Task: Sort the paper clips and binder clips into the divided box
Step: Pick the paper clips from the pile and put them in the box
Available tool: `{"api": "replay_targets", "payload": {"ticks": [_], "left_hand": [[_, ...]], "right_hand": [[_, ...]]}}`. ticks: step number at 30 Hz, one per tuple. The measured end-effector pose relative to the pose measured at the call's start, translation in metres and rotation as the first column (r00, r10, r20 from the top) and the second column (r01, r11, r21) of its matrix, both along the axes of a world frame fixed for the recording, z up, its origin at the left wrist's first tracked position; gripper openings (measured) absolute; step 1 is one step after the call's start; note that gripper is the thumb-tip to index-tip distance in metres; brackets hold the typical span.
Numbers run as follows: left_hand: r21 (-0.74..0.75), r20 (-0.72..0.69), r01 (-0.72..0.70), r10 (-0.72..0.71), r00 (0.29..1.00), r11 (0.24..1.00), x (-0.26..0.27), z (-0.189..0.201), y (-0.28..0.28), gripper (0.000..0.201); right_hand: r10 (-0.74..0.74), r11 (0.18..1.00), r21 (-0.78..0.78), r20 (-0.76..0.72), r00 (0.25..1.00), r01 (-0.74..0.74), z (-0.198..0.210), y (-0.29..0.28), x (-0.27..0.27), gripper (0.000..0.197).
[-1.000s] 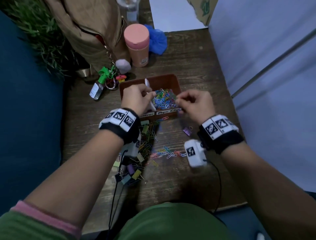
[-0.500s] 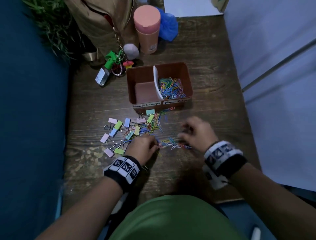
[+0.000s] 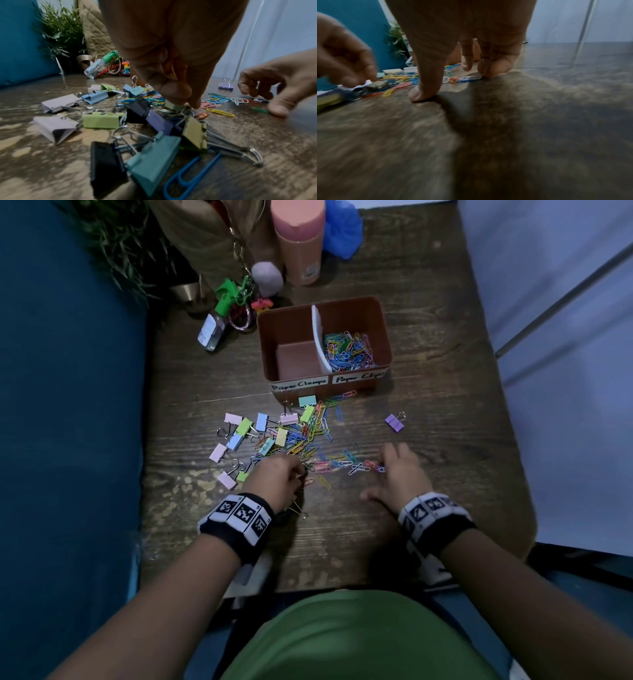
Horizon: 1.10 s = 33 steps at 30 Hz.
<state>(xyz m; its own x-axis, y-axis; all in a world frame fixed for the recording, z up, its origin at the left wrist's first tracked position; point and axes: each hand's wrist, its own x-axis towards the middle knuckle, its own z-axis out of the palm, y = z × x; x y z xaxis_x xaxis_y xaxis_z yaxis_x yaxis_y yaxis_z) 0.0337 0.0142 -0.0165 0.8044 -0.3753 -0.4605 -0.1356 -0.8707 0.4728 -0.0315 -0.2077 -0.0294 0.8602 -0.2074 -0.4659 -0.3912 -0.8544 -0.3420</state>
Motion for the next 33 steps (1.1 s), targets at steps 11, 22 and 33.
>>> {"api": "replay_targets", "payload": {"ticks": [11, 22, 33], "left_hand": [[0.000, 0.039, 0.086, -0.086, 0.996, 0.996, -0.012, 0.001, -0.026, 0.038], [0.041, 0.085, 0.152, -0.155, 0.984, 0.988, 0.000, -0.004, -0.051, 0.027], [-0.076, 0.047, 0.029, -0.025, 0.999, 0.997, -0.005, -0.008, -0.055, 0.034]], "right_hand": [[-0.131, 0.988, 0.089, 0.099, 0.986, 0.122, -0.010, -0.011, -0.002, 0.035], [-0.024, 1.000, 0.004, 0.057, 0.998, 0.024, -0.010, 0.021, 0.026, 0.022], [0.271, 0.962, 0.021, 0.015, 0.963, -0.271, -0.002, 0.027, 0.040, 0.083]]}}
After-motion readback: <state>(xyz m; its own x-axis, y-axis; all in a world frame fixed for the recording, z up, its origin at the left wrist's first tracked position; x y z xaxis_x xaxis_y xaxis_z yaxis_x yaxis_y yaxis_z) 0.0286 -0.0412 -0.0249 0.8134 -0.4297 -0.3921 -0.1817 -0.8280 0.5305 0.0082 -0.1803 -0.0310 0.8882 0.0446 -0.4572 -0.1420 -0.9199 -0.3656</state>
